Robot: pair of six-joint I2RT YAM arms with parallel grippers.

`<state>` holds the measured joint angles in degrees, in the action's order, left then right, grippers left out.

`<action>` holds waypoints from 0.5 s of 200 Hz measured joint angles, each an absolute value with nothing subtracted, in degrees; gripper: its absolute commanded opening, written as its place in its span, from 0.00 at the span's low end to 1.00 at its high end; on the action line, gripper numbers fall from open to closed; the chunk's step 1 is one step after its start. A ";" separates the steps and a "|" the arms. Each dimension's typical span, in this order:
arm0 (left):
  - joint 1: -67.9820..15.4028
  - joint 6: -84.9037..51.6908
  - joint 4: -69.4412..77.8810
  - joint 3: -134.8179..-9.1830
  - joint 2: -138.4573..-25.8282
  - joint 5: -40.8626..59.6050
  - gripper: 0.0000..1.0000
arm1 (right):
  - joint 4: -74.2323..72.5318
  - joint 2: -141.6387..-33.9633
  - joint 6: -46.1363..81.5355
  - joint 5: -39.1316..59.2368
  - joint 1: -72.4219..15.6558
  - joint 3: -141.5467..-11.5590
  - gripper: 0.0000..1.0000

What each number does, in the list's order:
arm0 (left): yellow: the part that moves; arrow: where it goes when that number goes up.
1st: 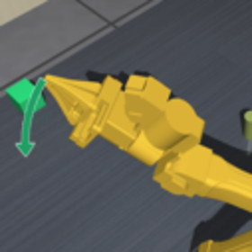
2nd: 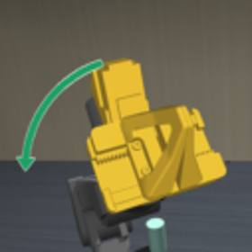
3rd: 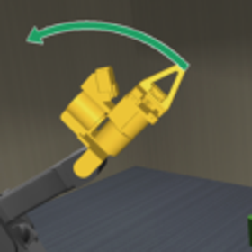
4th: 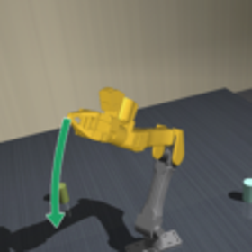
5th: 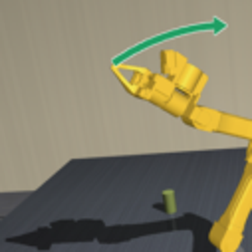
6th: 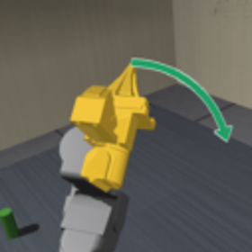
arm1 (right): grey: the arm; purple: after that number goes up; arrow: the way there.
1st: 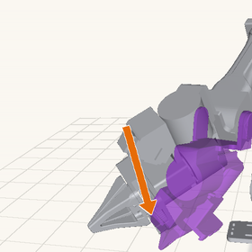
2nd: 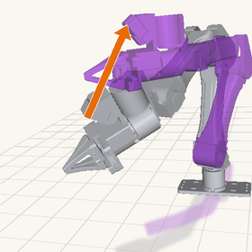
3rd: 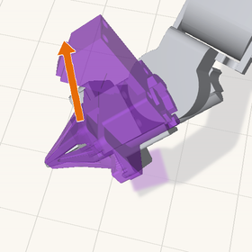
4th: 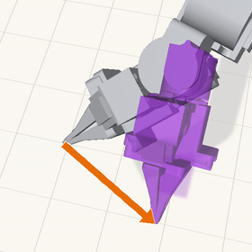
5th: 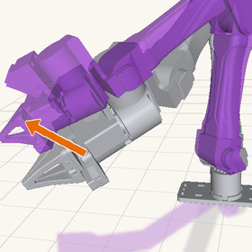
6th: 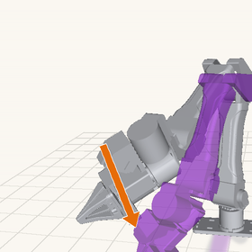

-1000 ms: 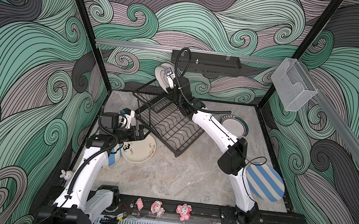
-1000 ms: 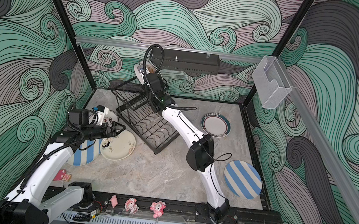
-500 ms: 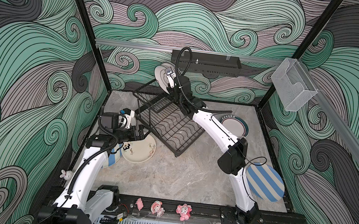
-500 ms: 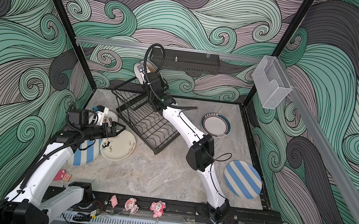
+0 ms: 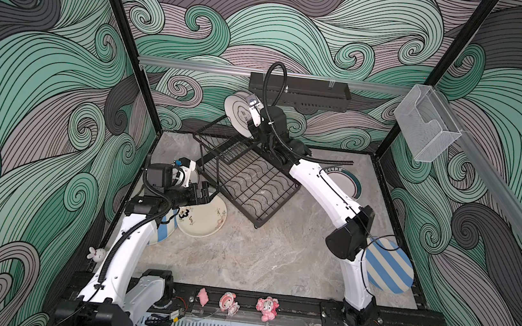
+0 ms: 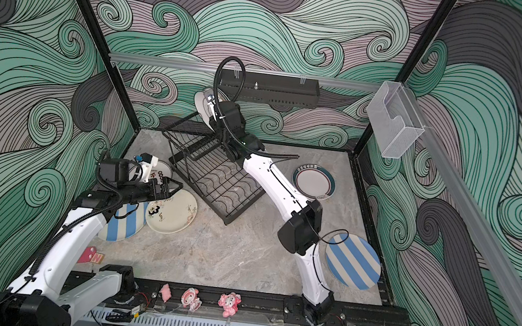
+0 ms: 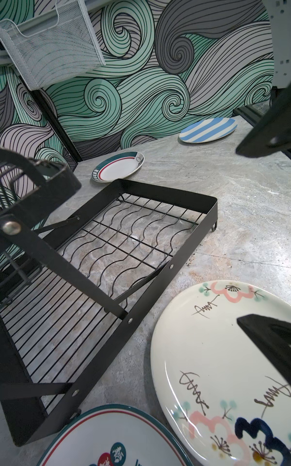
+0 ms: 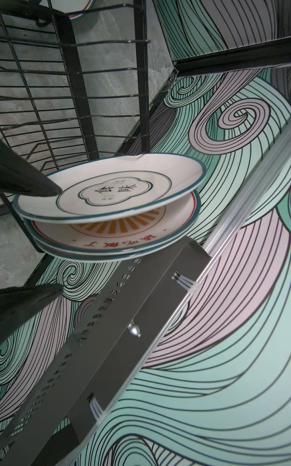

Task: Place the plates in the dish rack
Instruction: 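Open the right gripper and release the plate into the rack slot, then withdraw the right gripper and move it down to the blue-striped plate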

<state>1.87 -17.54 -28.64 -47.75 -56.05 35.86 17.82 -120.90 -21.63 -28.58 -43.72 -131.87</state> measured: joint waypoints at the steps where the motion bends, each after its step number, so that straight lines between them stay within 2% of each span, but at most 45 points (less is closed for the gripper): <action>1: 1.87 -17.54 -28.64 -47.75 -56.05 35.88 0.99 | 17.87 -120.70 -21.61 -28.60 -43.72 -131.72 0.58; 56: 1.87 -17.56 -28.62 -47.72 -56.14 36.88 0.99 | 18.09 -106.30 -15.66 -25.63 -40.18 -117.27 0.61; 100: 1.87 -17.56 -28.47 -47.13 -56.03 37.15 0.98 | 18.59 -93.41 -7.33 -18.52 -34.15 -95.59 0.63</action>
<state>1.87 -17.56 -28.47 -47.13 -56.03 37.15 18.59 -93.41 -7.33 -18.52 -34.15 -95.59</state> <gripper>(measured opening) 0.986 0.629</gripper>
